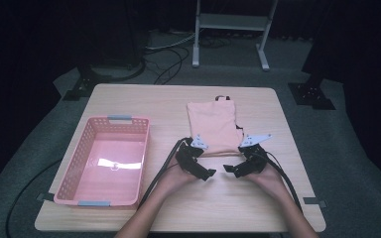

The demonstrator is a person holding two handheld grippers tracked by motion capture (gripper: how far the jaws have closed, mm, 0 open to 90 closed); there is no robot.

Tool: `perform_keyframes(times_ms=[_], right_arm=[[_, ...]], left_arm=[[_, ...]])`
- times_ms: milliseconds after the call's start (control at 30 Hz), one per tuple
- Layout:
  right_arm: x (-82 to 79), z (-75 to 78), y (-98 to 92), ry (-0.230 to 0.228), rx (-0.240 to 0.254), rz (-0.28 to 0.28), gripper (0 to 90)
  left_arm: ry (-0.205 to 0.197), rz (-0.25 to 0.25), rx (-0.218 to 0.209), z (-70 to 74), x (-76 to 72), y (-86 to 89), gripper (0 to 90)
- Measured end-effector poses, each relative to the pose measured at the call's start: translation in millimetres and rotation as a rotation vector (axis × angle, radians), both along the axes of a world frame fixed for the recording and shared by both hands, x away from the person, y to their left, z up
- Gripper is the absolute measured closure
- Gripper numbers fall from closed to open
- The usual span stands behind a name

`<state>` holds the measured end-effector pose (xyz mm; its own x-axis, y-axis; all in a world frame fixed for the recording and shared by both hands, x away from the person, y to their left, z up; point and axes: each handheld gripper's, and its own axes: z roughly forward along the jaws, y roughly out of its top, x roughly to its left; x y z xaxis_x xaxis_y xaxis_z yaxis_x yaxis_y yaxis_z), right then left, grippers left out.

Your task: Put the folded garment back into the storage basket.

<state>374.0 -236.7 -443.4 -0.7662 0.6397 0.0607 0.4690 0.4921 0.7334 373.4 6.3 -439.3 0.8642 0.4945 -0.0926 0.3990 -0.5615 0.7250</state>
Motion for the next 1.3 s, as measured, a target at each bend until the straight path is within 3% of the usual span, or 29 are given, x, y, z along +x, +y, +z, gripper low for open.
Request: perform_keyframes(times_ms=[600,800,967,1300], right_arm=[[-12.7,2.9,3.7,0.034,-0.024,0.023,0.0],[-17.7,1.6,1.9,0.029,-0.004,0.02,0.1],[-23.8,2.4,2.6,0.036,-0.01,0.026,0.0],[-39.2,2.2,7.3,0.032,-0.022,0.033,0.0]], left_arm=[[0.0,-0.019,0.034,1.1,-11.4,2.1,0.0],[0.007,-0.024,0.029,1.3,-16.7,3.8,0.0],[0.006,-0.033,0.047,2.0,-24.7,3.9,0.0],[0.018,-0.039,0.042,2.3,-35.3,8.9,0.0]])
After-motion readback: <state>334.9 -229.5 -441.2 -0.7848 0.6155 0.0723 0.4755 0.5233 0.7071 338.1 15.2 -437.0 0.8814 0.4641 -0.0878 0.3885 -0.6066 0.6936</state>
